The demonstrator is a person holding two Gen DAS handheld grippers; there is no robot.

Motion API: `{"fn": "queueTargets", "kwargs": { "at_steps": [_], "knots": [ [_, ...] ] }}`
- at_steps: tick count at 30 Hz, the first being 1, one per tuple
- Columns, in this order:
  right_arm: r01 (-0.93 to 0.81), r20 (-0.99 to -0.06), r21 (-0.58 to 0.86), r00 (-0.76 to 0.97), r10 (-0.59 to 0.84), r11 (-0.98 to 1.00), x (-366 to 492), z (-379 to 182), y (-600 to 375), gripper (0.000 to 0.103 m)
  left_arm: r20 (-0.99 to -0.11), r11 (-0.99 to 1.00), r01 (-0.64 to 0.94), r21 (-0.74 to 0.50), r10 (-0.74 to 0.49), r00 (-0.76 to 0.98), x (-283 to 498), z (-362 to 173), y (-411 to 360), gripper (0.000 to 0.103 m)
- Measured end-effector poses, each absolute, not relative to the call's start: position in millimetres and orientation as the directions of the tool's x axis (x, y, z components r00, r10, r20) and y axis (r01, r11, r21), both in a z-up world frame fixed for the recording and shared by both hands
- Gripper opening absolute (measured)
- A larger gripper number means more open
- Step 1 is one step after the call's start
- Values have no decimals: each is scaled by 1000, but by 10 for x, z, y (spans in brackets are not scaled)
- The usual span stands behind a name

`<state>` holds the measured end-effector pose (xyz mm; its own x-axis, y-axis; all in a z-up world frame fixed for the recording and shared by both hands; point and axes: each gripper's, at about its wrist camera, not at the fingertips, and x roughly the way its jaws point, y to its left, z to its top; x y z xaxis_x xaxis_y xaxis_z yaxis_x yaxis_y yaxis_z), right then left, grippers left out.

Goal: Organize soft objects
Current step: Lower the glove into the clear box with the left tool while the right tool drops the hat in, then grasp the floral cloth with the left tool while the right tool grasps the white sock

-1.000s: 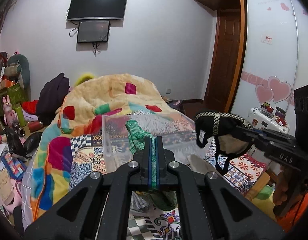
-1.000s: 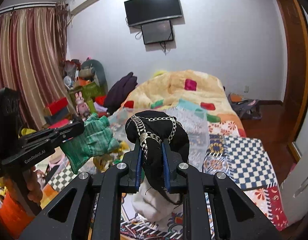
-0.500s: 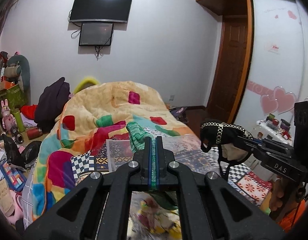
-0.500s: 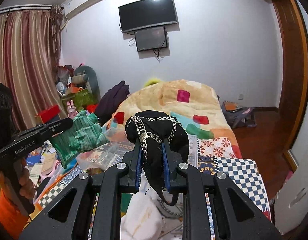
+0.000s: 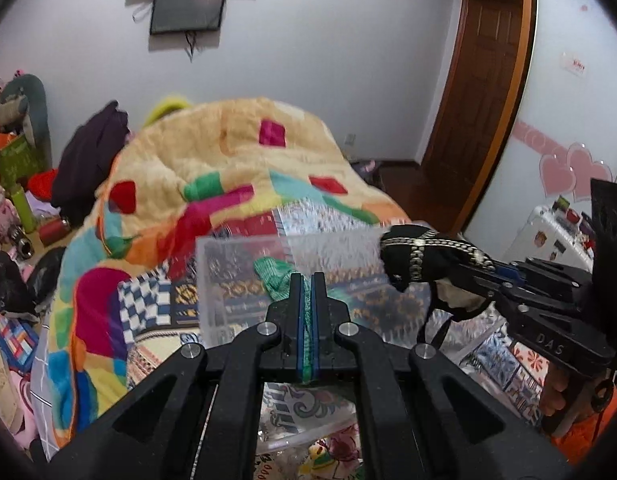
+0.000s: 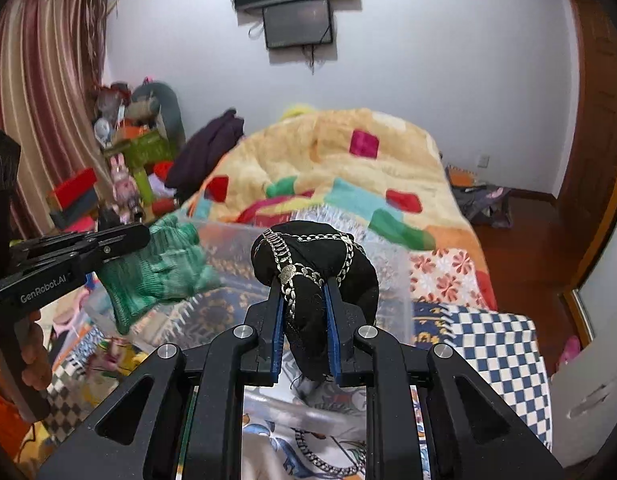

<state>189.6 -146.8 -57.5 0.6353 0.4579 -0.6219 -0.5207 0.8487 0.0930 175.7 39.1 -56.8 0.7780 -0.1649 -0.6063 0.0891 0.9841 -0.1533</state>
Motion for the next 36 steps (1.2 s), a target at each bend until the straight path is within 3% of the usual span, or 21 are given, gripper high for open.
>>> {"fn": "queueTargets", "kwargs": {
  "at_steps": [8,14,17,22,25,28,36],
  "knots": [
    [-559,-704,60,564,432,827,1928,-763,-1313,20,-663,981,91,-171,-183,726,1810,-715,412,2],
    [-561,-687,78,569,453,824,1842,-644,-1406,42,-670,984,105,-146,-176,721,1681,-686,371,7],
    [-553,-663,75,594,456,829,1785,-528,-1461,46,-653,984,104,-143,-173,738,1577,-616,376,18],
    [-532,-597,63,658,459,844,1615,-321,-1577,70,-601,984,111,-140,-174,780,1330,-453,381,43],
    [-523,-569,75,677,467,849,1510,-232,-1660,77,-577,985,112,-132,-168,799,1202,-375,380,56],
    [-522,-559,82,682,473,849,1427,-218,-1694,80,-559,986,113,-122,-163,813,1070,-323,372,63],
    [-519,-602,73,658,453,852,1253,-460,-1721,80,-589,987,114,-114,-160,792,861,-517,317,66]
  ]
}}
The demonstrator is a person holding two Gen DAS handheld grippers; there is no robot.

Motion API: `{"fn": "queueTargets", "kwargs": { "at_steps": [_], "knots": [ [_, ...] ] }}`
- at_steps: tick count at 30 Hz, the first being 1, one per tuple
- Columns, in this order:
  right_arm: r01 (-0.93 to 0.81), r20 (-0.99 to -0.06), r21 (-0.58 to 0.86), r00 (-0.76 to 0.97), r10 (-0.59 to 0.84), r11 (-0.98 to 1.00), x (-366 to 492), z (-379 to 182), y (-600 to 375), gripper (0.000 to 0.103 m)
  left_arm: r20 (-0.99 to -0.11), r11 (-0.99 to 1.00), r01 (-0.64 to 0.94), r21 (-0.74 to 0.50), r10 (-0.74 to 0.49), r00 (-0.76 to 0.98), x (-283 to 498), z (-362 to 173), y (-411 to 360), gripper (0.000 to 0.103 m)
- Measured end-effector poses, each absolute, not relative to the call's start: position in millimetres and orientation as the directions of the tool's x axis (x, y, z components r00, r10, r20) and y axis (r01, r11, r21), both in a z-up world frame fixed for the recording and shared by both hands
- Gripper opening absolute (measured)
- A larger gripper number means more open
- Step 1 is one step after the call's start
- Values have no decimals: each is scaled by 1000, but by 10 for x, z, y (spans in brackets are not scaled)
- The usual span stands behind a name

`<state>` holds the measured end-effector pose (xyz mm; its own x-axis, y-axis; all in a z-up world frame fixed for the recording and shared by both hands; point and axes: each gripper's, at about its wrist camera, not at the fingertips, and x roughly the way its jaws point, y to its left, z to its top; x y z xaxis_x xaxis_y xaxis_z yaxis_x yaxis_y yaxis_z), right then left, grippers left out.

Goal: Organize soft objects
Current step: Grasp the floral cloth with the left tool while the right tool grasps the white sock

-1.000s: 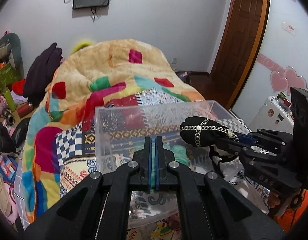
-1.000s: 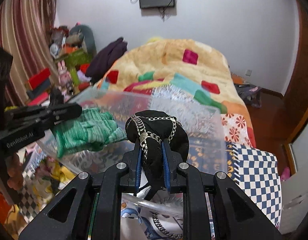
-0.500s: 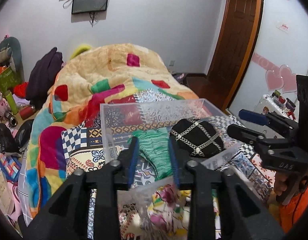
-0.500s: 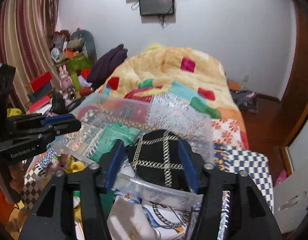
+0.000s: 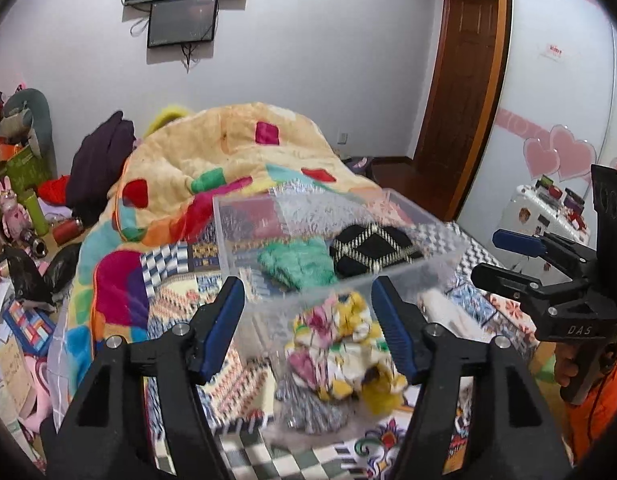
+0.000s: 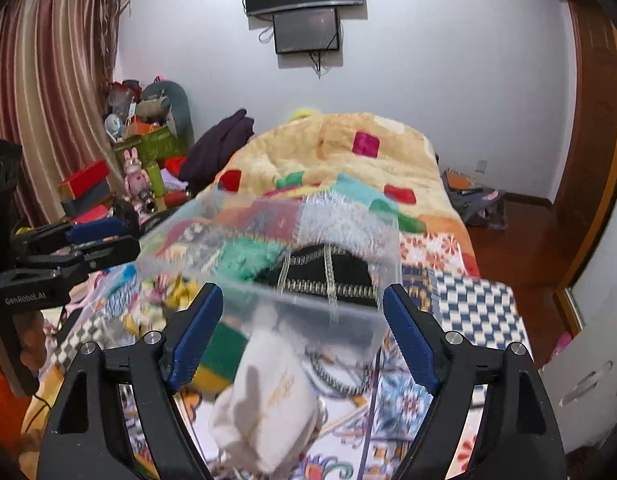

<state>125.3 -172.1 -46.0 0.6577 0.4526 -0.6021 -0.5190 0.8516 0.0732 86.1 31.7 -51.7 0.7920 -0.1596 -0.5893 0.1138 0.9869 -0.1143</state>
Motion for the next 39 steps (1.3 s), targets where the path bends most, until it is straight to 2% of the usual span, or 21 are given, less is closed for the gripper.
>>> {"fn": "queueTargets", "kwargs": {
  "at_steps": [9,11,14,16,21,25,30,39],
  "knots": [
    [-507,-687,98,588,427,856,1193,-875,-1751,80,-647,987,88,-137,-156,746,939,-847,284,65],
    [-504,-700,92,581,416,859,1171,-939,-1750,80,-649,987,84,-135,-152,746,951,-881,281,62],
    [-513,-714,89,564,414,854,1125,-1019,-1737,79,-656,987,87,-134,-154,739,965,-924,284,49],
    [-522,-722,96,549,420,847,1110,-1063,-1733,69,-662,985,95,-142,-165,731,971,-950,282,37],
    [-545,-728,133,514,455,828,1096,-1099,-1756,36,-657,984,107,-140,-174,734,938,-960,260,21],
    [-554,-721,134,515,464,822,1035,-1081,-1780,20,-643,985,111,-135,-172,746,884,-911,259,13],
    [-545,-688,100,567,454,832,924,-955,-1829,15,-608,982,111,-151,-181,773,782,-784,298,11],
    [-526,-594,83,656,466,846,879,-540,-1922,15,-536,980,126,-154,-191,822,671,-507,303,10]
  ]
}}
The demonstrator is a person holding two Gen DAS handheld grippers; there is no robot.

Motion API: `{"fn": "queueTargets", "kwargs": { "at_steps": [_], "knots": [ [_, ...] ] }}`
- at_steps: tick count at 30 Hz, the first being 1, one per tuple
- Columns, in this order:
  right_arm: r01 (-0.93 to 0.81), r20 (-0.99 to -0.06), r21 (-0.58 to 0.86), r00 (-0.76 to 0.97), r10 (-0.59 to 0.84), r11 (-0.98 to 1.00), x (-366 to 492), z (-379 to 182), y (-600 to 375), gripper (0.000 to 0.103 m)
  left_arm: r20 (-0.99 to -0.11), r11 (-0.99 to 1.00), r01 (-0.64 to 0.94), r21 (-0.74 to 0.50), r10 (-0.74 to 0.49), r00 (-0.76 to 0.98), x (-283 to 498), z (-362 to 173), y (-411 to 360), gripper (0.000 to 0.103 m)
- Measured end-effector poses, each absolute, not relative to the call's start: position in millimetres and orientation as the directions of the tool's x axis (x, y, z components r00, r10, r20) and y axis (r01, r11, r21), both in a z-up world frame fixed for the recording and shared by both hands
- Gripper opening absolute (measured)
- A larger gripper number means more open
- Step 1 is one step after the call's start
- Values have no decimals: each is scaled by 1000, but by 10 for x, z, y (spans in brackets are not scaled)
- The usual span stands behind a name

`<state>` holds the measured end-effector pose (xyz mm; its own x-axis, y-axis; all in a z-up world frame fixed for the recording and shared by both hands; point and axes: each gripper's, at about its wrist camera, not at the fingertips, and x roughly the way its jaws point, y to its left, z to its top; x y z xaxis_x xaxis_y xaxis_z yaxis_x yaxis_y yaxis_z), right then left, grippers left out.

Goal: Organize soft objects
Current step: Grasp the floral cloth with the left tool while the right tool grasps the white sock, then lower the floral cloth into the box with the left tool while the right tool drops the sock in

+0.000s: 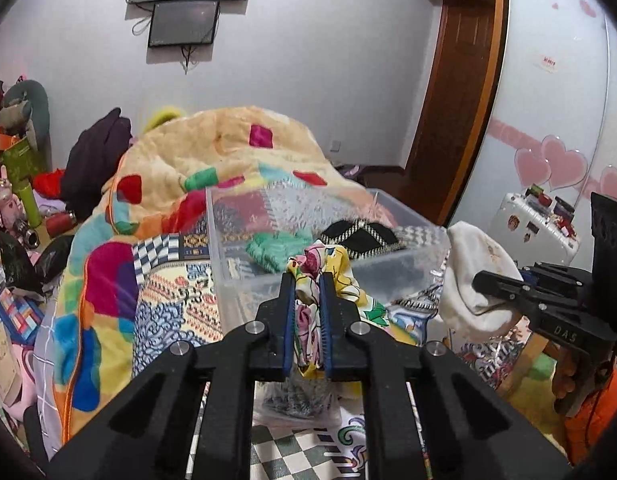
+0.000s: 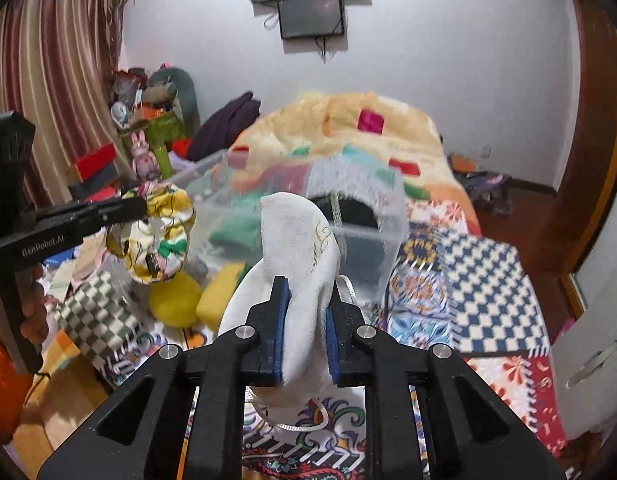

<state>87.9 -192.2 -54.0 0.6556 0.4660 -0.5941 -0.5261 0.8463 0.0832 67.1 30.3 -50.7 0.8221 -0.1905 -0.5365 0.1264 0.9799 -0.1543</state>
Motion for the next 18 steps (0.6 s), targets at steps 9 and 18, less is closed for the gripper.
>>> {"fn": "queueTargets", "kwargs": {
  "at_steps": [9,18],
  "knots": [
    [-500,-479,86,737,476,862,1052,-172,-1882,15,-450,984,104,-144,-159,879,735,-188,364,10],
    [-506,-422,97,759,496,857,1296,-24,-1667,15,-439,990,49,-131,-102,893,1058,-146,429,10]
  ]
}}
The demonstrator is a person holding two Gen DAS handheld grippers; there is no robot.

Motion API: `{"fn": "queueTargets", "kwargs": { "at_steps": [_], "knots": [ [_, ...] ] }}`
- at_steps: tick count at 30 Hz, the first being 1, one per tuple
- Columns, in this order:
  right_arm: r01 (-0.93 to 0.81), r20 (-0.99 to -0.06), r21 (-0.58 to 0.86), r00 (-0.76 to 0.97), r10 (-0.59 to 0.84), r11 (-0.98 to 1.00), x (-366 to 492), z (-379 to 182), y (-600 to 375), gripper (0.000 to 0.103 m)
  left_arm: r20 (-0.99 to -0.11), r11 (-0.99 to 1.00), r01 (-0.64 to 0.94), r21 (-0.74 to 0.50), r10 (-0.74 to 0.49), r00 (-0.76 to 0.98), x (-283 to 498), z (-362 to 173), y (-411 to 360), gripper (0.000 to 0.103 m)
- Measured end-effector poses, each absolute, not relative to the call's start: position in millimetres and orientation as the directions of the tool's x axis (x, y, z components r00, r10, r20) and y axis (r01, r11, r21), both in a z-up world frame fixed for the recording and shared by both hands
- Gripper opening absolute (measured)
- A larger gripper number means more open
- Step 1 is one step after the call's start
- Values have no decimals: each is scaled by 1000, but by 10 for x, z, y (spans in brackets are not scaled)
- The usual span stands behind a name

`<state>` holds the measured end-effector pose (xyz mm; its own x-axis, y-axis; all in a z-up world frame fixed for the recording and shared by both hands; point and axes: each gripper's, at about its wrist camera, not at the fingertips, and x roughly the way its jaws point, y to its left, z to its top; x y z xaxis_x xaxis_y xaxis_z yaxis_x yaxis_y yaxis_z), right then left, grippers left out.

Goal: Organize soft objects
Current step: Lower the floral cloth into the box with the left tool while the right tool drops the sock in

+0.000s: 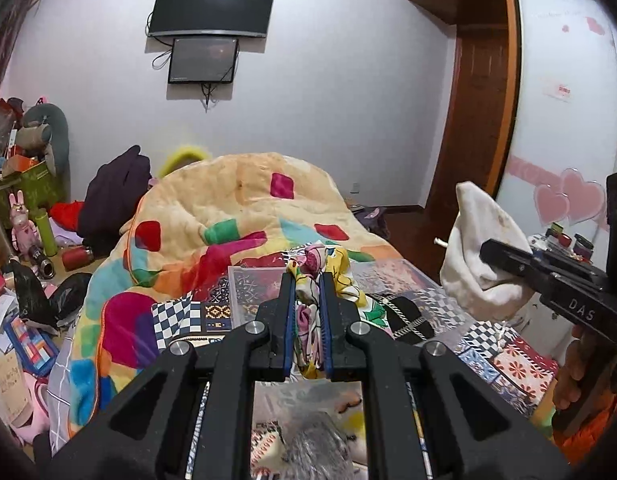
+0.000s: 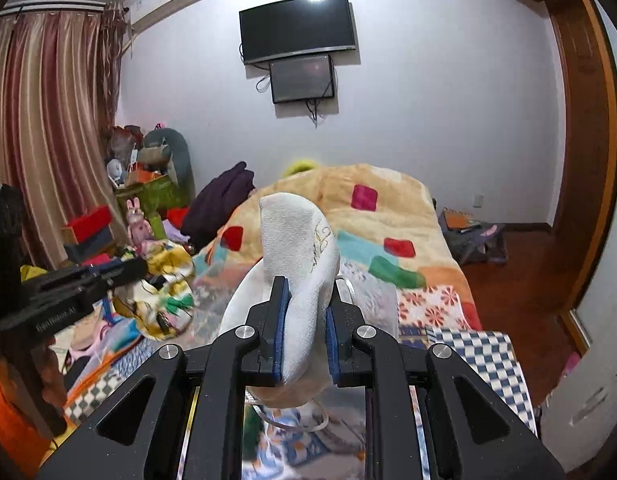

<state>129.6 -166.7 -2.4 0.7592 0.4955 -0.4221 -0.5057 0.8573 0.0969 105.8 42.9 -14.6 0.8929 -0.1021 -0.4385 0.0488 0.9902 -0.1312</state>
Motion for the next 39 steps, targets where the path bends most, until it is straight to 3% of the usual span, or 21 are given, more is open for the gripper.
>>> {"fn": "queueTargets", "kwargs": {
  "at_steps": [7,17,27,29,32,34,39],
  "knots": [
    [-535,-458,82,729,509,841,1476,-121,-1476,15,-497,992,18,-125,-78,864,1302,-344,487,10],
    [-547,-579,56,664,473,835,1743,-519,-1255,15,-586,993,22,-112,-84,806,1536,-646,455,10],
    [-551,-666,47,604,438,833,1828,-725,-1193,17,-630,995,29,-95,-83,772,1584,-766,405,11],
    [-551,-671,52,598,437,833,1821,-721,-1203,19,-632,994,28,-101,-86,770,1571,-764,415,14],
    [-549,-673,64,593,443,833,1805,-685,-1234,27,-626,993,26,-111,-90,774,1522,-732,429,28],
    [-548,-662,67,601,448,834,1773,-630,-1271,38,-619,993,24,-118,-93,780,1480,-705,437,40],
    [-545,-613,38,649,450,837,1620,-441,-1335,50,-592,991,24,-132,-99,800,1353,-584,456,53]
  ]
}}
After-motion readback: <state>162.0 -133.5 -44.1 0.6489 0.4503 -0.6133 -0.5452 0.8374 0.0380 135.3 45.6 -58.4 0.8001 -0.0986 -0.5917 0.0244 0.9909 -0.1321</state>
